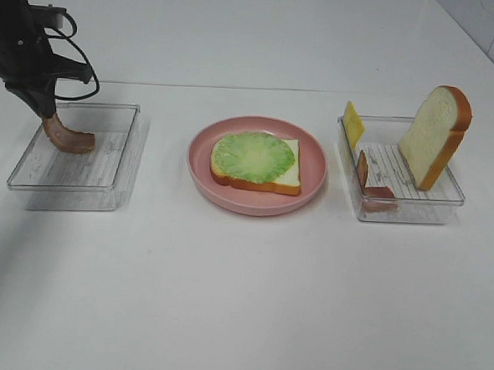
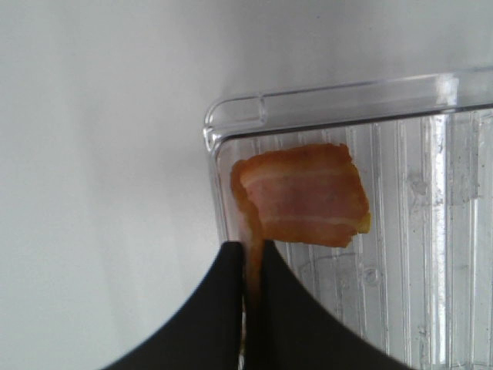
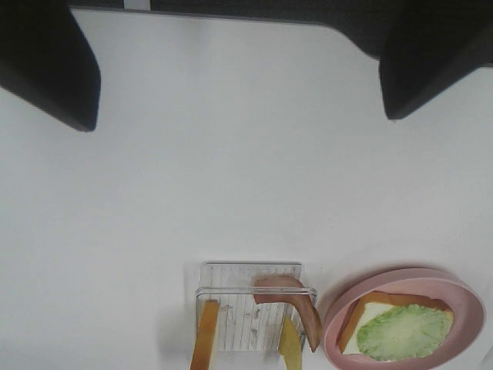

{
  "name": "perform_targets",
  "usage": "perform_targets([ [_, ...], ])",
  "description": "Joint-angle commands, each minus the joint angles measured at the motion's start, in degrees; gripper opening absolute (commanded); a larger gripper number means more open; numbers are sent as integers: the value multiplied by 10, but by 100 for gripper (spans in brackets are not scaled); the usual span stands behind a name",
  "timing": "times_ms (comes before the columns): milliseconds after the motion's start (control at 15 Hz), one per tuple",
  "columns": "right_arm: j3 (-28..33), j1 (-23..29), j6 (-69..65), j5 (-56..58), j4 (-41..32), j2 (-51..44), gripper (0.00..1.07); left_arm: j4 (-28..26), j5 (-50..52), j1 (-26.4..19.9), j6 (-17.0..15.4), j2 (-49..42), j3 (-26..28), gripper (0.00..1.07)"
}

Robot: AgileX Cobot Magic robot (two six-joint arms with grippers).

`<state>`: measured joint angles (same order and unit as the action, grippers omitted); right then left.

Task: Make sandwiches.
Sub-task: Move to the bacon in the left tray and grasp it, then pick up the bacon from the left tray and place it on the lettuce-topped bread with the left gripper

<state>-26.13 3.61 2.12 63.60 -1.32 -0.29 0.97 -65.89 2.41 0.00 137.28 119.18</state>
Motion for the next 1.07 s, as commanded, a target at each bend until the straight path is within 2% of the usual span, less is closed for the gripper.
perform_targets([
  [67, 1, -3, 3, -3, -3, -16, 96, -1, -11, 1, 0, -13, 1, 0],
  [467, 1, -3, 3, -3, -3, -16, 96, -10, -50, 46, 9, -90, 34, 0],
  [667, 1, -3, 3, -3, -3, -16, 96, -66, -93, 89, 8, -104, 93, 0],
  [800, 1, -3, 3, -3, -3, -16, 96, -101, -91, 115, 8, -104, 109, 0],
  [933, 1, -3, 3, -3, -3, -16, 96, -136, -62, 166, 7, -103, 117, 0],
  [1067, 1, -3, 3, -3, -3, -16, 96, -152, -46, 197, 6, -96, 117, 0],
])
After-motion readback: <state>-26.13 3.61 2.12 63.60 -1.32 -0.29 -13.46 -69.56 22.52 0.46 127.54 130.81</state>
